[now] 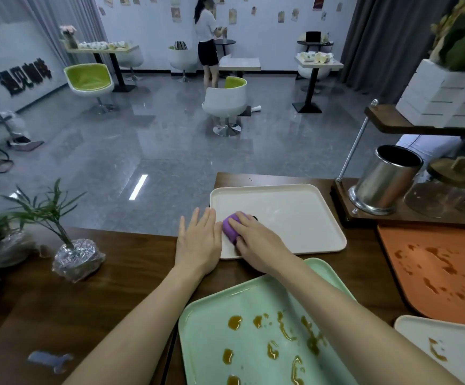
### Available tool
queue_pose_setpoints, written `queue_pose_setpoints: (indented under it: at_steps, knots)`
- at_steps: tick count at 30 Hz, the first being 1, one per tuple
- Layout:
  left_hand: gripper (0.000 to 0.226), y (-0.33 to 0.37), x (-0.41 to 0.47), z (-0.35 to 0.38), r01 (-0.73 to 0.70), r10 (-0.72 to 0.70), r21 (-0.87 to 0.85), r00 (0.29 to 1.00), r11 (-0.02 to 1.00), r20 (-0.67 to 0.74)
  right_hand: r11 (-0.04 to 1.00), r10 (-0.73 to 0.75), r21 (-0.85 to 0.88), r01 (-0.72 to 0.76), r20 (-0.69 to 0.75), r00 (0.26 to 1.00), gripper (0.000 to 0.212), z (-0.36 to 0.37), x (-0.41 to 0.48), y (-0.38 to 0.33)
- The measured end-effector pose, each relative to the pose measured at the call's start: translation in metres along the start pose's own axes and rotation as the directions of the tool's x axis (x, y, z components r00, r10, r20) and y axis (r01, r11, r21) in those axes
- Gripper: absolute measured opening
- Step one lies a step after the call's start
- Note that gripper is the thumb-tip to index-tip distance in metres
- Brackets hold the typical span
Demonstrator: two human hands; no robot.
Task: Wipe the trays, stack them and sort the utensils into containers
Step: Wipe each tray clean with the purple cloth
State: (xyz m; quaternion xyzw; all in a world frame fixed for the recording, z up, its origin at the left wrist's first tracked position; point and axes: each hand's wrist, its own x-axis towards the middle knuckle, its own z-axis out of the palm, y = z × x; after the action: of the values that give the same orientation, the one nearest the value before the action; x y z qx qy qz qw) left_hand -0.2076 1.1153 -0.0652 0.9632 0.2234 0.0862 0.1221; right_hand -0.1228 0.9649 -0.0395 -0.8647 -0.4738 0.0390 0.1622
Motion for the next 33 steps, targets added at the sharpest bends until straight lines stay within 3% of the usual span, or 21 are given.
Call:
queue_pose_setpoints:
  at_steps: [7, 13, 16, 19, 24, 29, 33]
  knots:
    - [0.056, 0.003, -0.005, -0.004, 0.018, -0.018, -0.034, 1.000, 0.999, -0.010, 0.939, 0.336, -0.078, -0.335, 0.001, 0.942, 0.053, -0.030, -0.039, 0.097]
    - [0.056, 0.004, -0.005, -0.003, 0.023, -0.024, -0.034, 1.000, 0.999, -0.014, 0.930, 0.367, -0.023, -0.368, -0.049, 0.929, 0.055, -0.039, -0.052, 0.102]
    - [0.057, 0.004, -0.004, -0.002, 0.021, -0.022, -0.038, 1.000, 0.999, -0.010, 0.910, 0.409, 0.107, -0.401, -0.069, 0.910, 0.055, -0.042, -0.052, 0.096]
    - [0.058, 0.002, -0.004, -0.002, 0.030, -0.030, -0.103, 1.000, 0.994, 0.007, 0.809, 0.475, 0.419, -0.412, -0.055, 0.878, 0.048, -0.056, -0.048, 0.086]
    - [0.056, 0.000, -0.036, -0.021, 0.049, -0.057, -0.369, 0.998, 0.928, -0.012, 0.750, 0.310, 0.625, -0.218, -0.041, 0.950, 0.046, -0.082, -0.063, 0.046]
    - [0.049, 0.007, -0.122, -0.042, 0.128, -0.169, -0.423, 0.984, 0.897, -0.061, 0.823, 0.040, 0.564, -0.066, 0.058, 0.998, 0.050, -0.073, -0.102, 0.005]
    - [0.053, 0.024, -0.193, -0.054, 0.278, -0.316, -0.462, 0.949, 0.842, -0.004, 0.864, -0.160, 0.499, 0.066, 0.147, 0.976, 0.052, -0.056, -0.132, -0.024]
